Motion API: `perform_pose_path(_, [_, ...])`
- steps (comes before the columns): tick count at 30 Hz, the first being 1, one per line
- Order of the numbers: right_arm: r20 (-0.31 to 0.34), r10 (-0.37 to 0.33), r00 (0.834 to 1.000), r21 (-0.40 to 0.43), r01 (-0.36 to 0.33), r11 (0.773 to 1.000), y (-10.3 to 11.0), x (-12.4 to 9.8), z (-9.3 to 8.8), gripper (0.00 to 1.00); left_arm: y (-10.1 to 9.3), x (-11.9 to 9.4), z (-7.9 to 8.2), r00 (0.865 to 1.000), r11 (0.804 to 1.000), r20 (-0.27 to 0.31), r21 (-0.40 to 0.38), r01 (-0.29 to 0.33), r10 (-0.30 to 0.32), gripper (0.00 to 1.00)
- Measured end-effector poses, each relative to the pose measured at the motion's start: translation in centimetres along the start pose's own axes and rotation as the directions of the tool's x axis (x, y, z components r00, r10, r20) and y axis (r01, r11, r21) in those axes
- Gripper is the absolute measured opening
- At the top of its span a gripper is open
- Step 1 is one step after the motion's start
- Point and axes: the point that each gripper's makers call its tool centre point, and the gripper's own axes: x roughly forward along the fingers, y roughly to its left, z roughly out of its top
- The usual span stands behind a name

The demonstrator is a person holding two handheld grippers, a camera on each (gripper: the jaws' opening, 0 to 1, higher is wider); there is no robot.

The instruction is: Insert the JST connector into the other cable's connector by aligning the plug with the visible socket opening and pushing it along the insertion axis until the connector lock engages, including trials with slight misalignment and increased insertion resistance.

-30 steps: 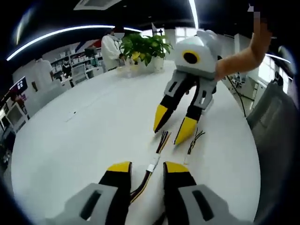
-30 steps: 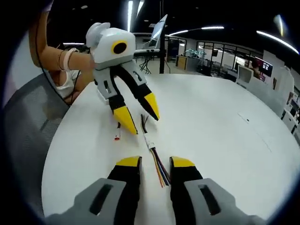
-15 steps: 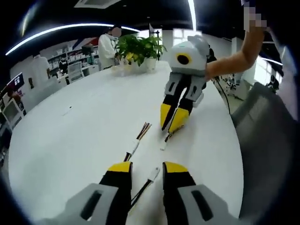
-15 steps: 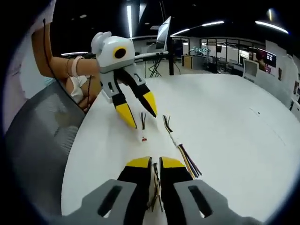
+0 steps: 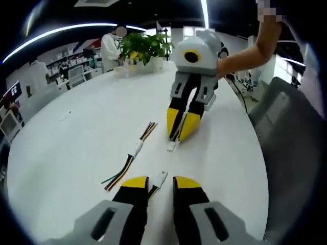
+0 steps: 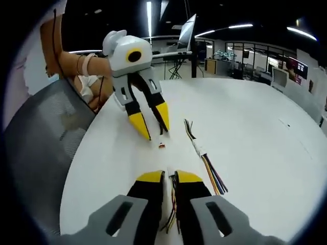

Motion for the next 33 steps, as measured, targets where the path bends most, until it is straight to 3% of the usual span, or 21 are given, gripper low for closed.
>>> perform_pose_path(33, [0.000,0.020,1.000,0.013,-0.020,1.000,-0.80,0.98,-0.62,0.04,0.27,0.81,-0.69,1.000,1.000,0.015,-0.001,0.023,-0.023,0.06])
